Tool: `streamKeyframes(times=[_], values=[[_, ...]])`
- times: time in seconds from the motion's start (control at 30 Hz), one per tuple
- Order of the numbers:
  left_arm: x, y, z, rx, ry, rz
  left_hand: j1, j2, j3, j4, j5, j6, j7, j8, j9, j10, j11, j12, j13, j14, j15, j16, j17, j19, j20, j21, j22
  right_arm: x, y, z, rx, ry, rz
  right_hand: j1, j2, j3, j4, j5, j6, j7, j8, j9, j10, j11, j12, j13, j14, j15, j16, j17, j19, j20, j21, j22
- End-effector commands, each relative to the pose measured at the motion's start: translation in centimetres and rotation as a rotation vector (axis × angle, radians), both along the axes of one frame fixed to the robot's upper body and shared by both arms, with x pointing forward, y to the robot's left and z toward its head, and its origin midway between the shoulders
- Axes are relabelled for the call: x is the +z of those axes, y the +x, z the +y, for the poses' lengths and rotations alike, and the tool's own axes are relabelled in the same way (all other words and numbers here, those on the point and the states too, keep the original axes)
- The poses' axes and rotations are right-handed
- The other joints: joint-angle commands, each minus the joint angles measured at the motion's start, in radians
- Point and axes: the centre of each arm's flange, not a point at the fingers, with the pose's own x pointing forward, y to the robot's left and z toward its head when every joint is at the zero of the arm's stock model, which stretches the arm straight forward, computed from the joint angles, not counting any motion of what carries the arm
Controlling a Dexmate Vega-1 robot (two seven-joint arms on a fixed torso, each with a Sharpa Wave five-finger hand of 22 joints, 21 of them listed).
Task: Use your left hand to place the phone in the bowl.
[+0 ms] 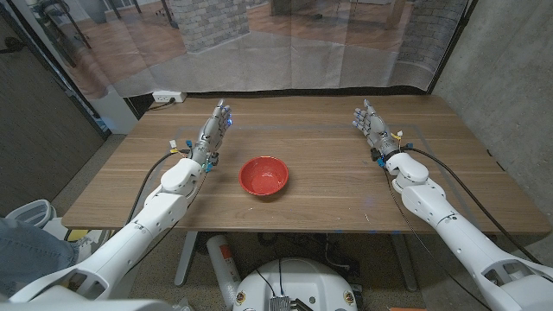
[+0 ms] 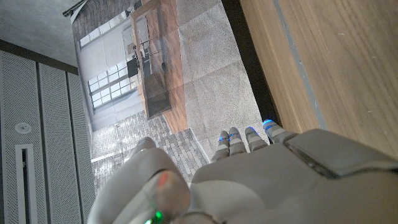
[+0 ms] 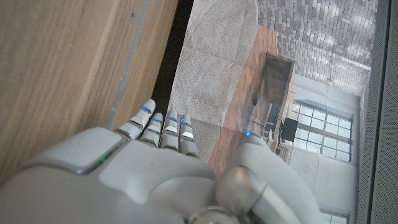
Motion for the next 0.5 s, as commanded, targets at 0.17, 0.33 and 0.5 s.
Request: streamKeyframes(times=[0.17,0.33,0.5], values=[[-1.0,-1.2,1.66,-0.004,-0.01,-0.015,0.009,0.011,-0.001,0.005,0.007,0.008,0.004,0.005,0.006,0.007,0.005,0.006,0.004,0.008,0.005,0.009,0.005,0.006,-0.003,-0.004,0.004,-0.39,-0.17,0.36,0.005,-0.004,-0.002,0.007,0.004,0.001,-0.005,0.002,0.001,-0.005,-0.002,0.004,0.002,0.001,-0.001,0.005,-0.001,0.006,0.004,0.003,0.01,0.002,-0.003,0.002],[-1.05,-1.51,1.96,0.0,0.002,-0.028,0.01,0.013,-0.001,0.005,0.006,0.011,0.002,0.005,0.006,0.01,0.003,0.006,0.004,0.009,0.004,0.009,0.005,0.008,-0.002,-0.005,0.004,-0.39,-0.07,0.56,0.007,-0.005,0.0,0.007,0.005,0.001,-0.006,0.002,0.001,-0.005,-0.002,0.004,0.001,0.001,-0.002,0.005,0.0,0.005,0.004,0.003,0.01,0.003,-0.005,0.002],[-1.12,-1.84,2.24,-0.007,0.006,-0.036,0.012,0.015,-0.001,0.004,0.006,0.014,0.001,0.005,0.006,0.011,0.0,0.006,0.005,0.012,0.003,0.009,0.005,0.009,-0.001,-0.007,0.004,-0.35,-0.02,0.82,0.006,-0.014,0.001,0.007,0.005,0.0,-0.006,0.001,0.001,-0.006,-0.002,0.004,0.001,0.001,-0.002,0.005,0.0,0.005,0.004,0.003,0.011,0.002,-0.007,0.002]])
